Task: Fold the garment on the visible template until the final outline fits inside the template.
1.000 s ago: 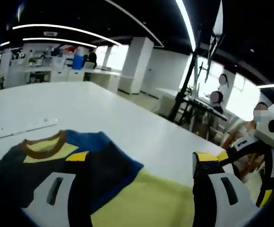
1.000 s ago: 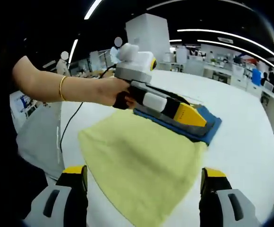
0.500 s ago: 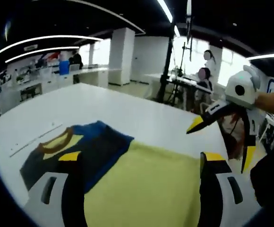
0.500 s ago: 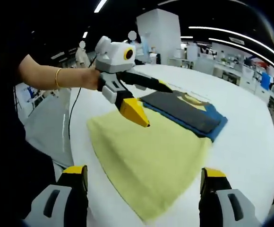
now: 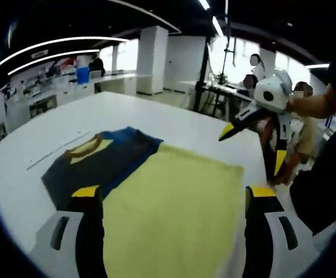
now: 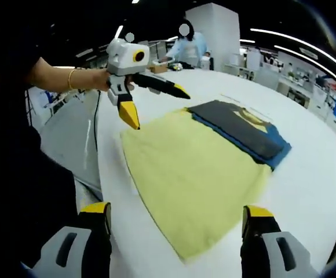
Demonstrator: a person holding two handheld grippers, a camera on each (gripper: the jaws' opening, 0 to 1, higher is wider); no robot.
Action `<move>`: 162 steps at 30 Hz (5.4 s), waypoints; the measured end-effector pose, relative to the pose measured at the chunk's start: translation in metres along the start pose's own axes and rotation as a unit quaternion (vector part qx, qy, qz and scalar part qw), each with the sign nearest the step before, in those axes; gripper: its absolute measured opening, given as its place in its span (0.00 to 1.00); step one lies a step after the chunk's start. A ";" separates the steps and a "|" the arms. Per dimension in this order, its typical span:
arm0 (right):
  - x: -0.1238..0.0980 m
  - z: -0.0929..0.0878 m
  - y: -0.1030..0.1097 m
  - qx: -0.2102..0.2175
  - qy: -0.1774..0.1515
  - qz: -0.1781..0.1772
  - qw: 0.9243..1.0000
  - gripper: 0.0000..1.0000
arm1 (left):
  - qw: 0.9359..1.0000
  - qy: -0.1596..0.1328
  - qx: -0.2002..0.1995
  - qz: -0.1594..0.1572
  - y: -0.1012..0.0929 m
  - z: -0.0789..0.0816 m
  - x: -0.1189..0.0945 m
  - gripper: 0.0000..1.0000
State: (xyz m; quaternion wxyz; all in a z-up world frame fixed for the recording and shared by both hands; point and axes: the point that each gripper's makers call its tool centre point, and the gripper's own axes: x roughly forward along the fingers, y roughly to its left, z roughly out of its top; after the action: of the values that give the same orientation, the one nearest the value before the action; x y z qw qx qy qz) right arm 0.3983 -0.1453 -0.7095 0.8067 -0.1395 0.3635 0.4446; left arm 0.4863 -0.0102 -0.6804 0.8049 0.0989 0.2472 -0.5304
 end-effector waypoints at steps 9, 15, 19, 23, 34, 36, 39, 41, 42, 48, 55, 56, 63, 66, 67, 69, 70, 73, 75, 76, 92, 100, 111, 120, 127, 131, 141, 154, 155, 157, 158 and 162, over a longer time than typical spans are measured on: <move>0.004 -0.011 -0.001 -0.017 0.023 -0.008 1.000 0.77 | 0.999 0.042 0.020 0.012 -0.008 -0.035 -0.034 0.90; 0.006 -0.024 -0.004 -0.026 0.039 -0.011 0.999 0.70 | 0.997 0.076 0.023 0.012 -0.014 -0.066 -0.050 0.82; 0.007 -0.032 -0.005 -0.032 0.050 -0.012 0.998 0.66 | 0.995 0.098 0.023 0.012 -0.017 -0.086 -0.059 0.74; 0.009 -0.041 -0.007 -0.056 0.071 -0.014 0.996 0.60 | 0.991 0.129 0.043 0.016 -0.020 -0.106 -0.066 0.67; 0.014 -0.053 -0.013 -0.068 0.091 -0.016 0.993 0.49 | 0.980 0.180 0.079 0.029 -0.012 -0.139 -0.076 0.49; 0.015 -0.054 -0.014 -0.071 0.094 -0.016 0.993 0.48 | 0.979 0.186 0.083 0.032 -0.010 -0.143 -0.077 0.46; 0.016 -0.058 -0.016 -0.082 0.104 -0.020 0.991 0.45 | 0.976 0.196 0.092 0.032 -0.009 -0.148 -0.077 0.43; 0.017 -0.059 -0.017 -0.087 0.108 -0.020 0.990 0.44 | 0.974 0.200 0.097 0.030 -0.009 -0.150 -0.077 0.41; 0.017 -0.060 -0.017 -0.087 0.109 -0.019 0.990 0.43 | 0.974 0.202 0.099 0.030 -0.009 -0.151 -0.077 0.40; 0.022 -0.063 -0.017 -0.094 0.118 -0.013 0.988 0.41 | 0.971 0.211 0.108 0.028 -0.008 -0.154 -0.077 0.36; 0.028 -0.067 -0.019 -0.100 0.129 -0.005 0.987 0.34 | 0.971 0.211 0.106 0.024 -0.006 -0.154 -0.075 0.35; 0.029 -0.067 -0.022 -0.096 0.131 -0.012 0.987 0.34 | 0.972 0.211 0.103 0.024 -0.005 -0.154 -0.075 0.34; 0.029 -0.064 -0.027 -0.095 0.124 -0.013 0.988 0.25 | 0.973 0.210 0.093 0.026 -0.003 -0.152 -0.071 0.31; 0.031 -0.063 -0.030 -0.087 0.123 -0.013 0.988 0.18 | 0.973 0.208 0.093 0.029 -0.002 -0.151 -0.070 0.26; 0.030 -0.063 -0.031 -0.085 0.124 -0.016 0.989 0.15 | 0.973 0.208 0.094 0.026 -0.003 -0.150 -0.070 0.24; 0.030 -0.063 -0.033 -0.083 0.127 -0.019 0.988 0.11 | 0.973 0.207 0.097 0.023 -0.003 -0.150 -0.068 0.21; 0.030 -0.063 -0.034 -0.083 0.129 -0.020 0.988 0.10 | 0.973 0.208 0.101 0.027 -0.002 -0.149 -0.067 0.17; 0.030 -0.062 -0.037 -0.079 0.133 -0.028 0.988 0.05 | 0.971 0.216 0.099 0.038 0.004 -0.149 -0.066 0.05; 0.030 -0.062 -0.042 -0.075 0.135 -0.038 0.987 0.00 | 0.972 0.214 0.092 0.036 0.005 -0.149 -0.065 0.04; 0.031 -0.062 -0.043 -0.071 0.135 -0.039 0.988 0.00 | 0.972 0.214 0.092 0.037 0.005 -0.149 -0.065 0.03; 0.005 -0.042 -0.037 -0.012 0.087 -0.045 0.995 0.00 | 0.974 0.200 0.075 0.076 0.007 -0.127 -0.081 0.01; -0.010 -0.028 -0.031 -0.004 0.064 -0.054 0.996 0.00 | 0.973 0.193 0.066 0.106 0.004 -0.111 -0.095 0.01; -0.031 -0.016 -0.019 0.032 0.036 -0.060 0.997 0.00 | 0.973 0.188 0.057 0.119 -0.005 -0.097 -0.108 0.01; -0.048 -0.009 -0.009 0.039 0.027 -0.067 0.997 0.00 | 0.973 0.188 0.046 0.124 -0.019 -0.085 -0.119 0.01; -0.058 -0.006 -0.001 0.040 0.029 -0.065 0.997 0.00 | 0.972 0.197 0.052 0.120 -0.027 -0.081 -0.125 0.01; -0.062 -0.006 0.003 0.036 0.034 -0.064 0.997 0.00 | 0.971 0.202 0.056 0.116 -0.030 -0.078 -0.127 0.01; -0.076 0.008 0.001 0.016 0.043 -0.072 0.996 0.00 | 0.969 0.214 0.062 0.107 -0.035 -0.062 -0.135 0.01; -0.073 0.041 -0.044 -0.034 0.050 -0.125 0.990 0.00 | 0.965 0.194 0.098 0.147 0.014 -0.026 -0.123 0.01; -0.072 0.043 -0.048 -0.037 0.051 -0.129 0.990 0.00 | 0.964 0.191 0.101 0.152 0.018 -0.022 -0.122 0.01; -0.070 0.047 -0.058 -0.042 0.051 -0.140 0.988 0.00 | 0.964 0.185 0.100 0.164 0.028 -0.014 -0.118 0.01; -0.070 0.051 -0.064 -0.041 0.048 -0.147 0.987 0.00 | 0.963 0.183 0.108 0.164 0.032 -0.010 -0.115 0.01; -0.066 0.058 -0.082 -0.042 0.045 -0.164 0.985 0.00 | 0.963 0.171 0.111 0.179 0.050 0.002 -0.109 0.01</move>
State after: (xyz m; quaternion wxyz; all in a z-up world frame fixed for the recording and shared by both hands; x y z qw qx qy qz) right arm 0.4697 -0.2004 -0.6296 0.8449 -0.2506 0.3526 0.3148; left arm 0.4974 0.0975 -0.6284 0.8166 0.3191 0.2989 -0.3769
